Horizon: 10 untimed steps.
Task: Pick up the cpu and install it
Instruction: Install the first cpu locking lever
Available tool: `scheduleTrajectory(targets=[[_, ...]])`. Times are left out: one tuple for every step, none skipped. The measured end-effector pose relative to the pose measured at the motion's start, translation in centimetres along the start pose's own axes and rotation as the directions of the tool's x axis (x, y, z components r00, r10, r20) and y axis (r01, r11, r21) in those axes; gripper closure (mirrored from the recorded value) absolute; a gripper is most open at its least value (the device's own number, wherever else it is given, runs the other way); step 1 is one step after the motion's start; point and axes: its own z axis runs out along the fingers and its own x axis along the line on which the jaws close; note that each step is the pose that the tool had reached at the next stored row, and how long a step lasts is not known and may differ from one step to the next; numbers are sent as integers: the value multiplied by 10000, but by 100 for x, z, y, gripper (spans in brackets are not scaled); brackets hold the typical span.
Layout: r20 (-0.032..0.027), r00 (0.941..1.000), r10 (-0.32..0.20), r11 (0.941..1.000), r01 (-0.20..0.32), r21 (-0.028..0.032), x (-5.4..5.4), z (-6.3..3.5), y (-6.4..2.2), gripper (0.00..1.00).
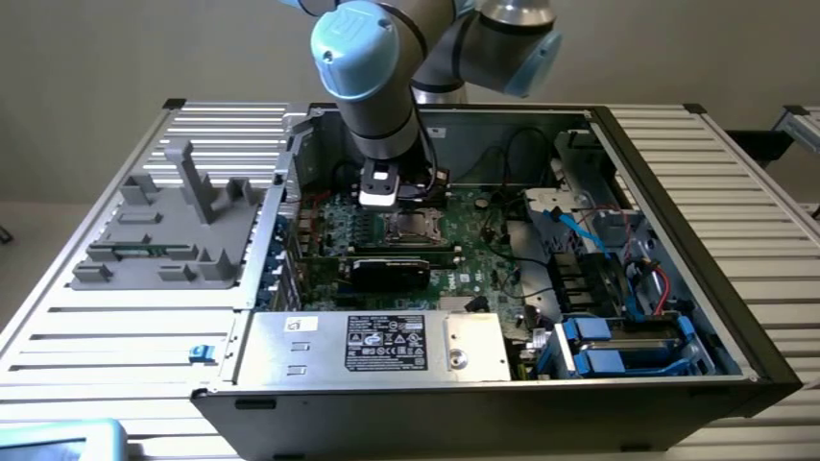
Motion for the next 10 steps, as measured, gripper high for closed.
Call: scheduleTrajectory(targets=[[-1, 10000, 3, 10000, -3, 0, 7, 2, -1, 89], [-3, 10000, 5, 10000, -5, 0, 13, 4, -3, 89], [-3, 10000, 7, 10000, -7, 0, 20, 5, -4, 89], [-3, 10000, 10, 10000, -10, -1, 26, 6, -5, 89], [-5, 10000, 13, 10000, -13, -2, 32, 7, -6, 89], [-6, 10000, 15, 10000, -15, -1, 38, 9, -8, 89], [-7, 10000, 17, 10000, -17, -2, 44, 10, -9, 89], [-8, 10000, 20, 10000, -20, -2, 49, 12, -10, 89], [-9, 10000, 21, 10000, -21, -2, 55, 13, -11, 89], [-10, 10000, 24, 10000, -24, -2, 60, 14, -13, 89]])
